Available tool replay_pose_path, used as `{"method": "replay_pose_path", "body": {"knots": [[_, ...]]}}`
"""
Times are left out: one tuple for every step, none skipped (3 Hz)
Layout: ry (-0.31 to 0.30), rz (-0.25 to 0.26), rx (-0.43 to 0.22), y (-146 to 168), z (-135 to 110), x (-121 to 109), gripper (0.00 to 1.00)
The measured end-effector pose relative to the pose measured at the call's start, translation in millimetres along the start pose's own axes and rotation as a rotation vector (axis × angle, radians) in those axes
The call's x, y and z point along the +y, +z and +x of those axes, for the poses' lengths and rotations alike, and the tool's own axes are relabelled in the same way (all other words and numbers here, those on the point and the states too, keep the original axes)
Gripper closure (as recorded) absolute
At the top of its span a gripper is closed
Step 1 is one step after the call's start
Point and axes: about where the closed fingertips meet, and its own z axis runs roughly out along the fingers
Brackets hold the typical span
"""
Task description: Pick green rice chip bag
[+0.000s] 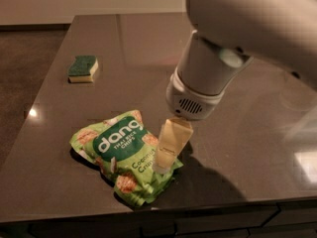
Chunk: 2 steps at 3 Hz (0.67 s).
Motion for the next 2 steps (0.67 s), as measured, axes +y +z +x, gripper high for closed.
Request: {"method": "replay_pose_path", "body": {"knots": [[-0.016,-0.03,0.007,22,-15,14,0.0],[-0.023,-0.055,0.022,38,-25,25,0.0]]}}
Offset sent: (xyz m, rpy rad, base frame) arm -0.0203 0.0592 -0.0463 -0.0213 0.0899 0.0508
